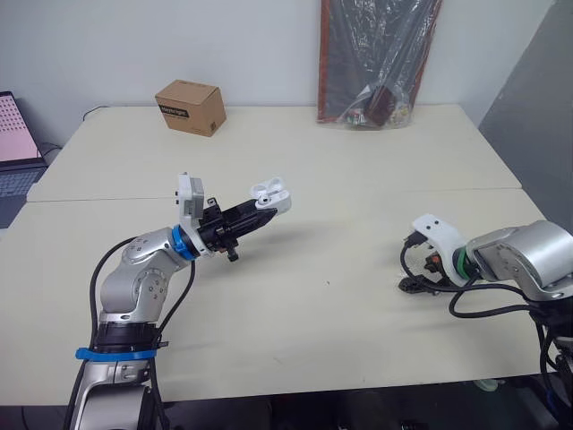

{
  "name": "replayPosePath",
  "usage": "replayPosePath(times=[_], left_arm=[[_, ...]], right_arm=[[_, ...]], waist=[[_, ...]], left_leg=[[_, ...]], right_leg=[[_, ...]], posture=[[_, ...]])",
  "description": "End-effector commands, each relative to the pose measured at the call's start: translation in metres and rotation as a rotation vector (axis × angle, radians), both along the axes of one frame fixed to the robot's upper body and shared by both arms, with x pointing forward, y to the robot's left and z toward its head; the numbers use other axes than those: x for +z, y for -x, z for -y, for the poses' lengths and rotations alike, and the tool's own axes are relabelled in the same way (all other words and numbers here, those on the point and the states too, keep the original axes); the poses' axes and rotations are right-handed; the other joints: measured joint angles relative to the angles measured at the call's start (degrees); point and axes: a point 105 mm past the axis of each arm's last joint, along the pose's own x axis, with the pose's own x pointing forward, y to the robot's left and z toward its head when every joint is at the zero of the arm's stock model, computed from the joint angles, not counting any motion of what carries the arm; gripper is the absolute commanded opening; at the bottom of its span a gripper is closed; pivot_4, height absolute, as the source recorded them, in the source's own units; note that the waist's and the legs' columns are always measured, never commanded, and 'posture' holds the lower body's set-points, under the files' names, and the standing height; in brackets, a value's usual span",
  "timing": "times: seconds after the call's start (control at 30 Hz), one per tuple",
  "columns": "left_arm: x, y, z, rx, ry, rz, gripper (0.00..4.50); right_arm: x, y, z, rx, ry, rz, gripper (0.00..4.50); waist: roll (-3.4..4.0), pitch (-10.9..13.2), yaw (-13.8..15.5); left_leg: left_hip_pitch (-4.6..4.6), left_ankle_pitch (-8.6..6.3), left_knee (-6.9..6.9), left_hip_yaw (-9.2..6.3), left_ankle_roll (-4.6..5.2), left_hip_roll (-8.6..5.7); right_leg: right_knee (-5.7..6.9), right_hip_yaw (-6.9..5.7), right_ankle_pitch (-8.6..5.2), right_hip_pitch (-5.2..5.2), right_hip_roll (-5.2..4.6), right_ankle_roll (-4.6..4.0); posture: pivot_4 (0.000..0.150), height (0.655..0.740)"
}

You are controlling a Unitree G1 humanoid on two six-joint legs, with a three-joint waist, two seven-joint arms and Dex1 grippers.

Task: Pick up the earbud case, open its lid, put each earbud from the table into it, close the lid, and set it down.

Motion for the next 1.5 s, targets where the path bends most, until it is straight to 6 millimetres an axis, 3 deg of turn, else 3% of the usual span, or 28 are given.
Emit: replayPosePath(times=[0.03,1.03,1.5], left_arm=[[0.015,0.003,0.001,-0.007,-0.007,0.076,0.78],[0.012,0.004,0.003,-0.005,-0.011,0.077,0.78],[0.01,0.005,0.004,-0.007,-0.008,0.075,0.78]], right_arm=[[0.011,-0.006,-0.006,0.004,-0.023,0.036,4.42],[0.014,-0.011,-0.01,-0.007,-0.045,0.039,4.42],[0.027,-0.015,-0.011,-0.004,-0.051,0.088,4.42]], waist=[[0.0,0.0,0.0],[0.0,0.0,0.0],[0.0,0.0,0.0]], left_leg=[[0.0,0.0,0.0,0.0,0.0,0.0],[-0.13,0.0,-0.02,0.01,0.0,0.0],[-0.15,0.0,-0.03,0.01,0.0,0.0]], right_leg=[[0.0,0.0,0.0,0.0,0.0,0.0],[0.0,0.01,0.0,-0.12,0.0,0.0],[-0.01,0.0,0.0,-0.15,0.0,0.0]], posture=[[0.15,0.74],[0.15,0.74],[0.15,0.74]])
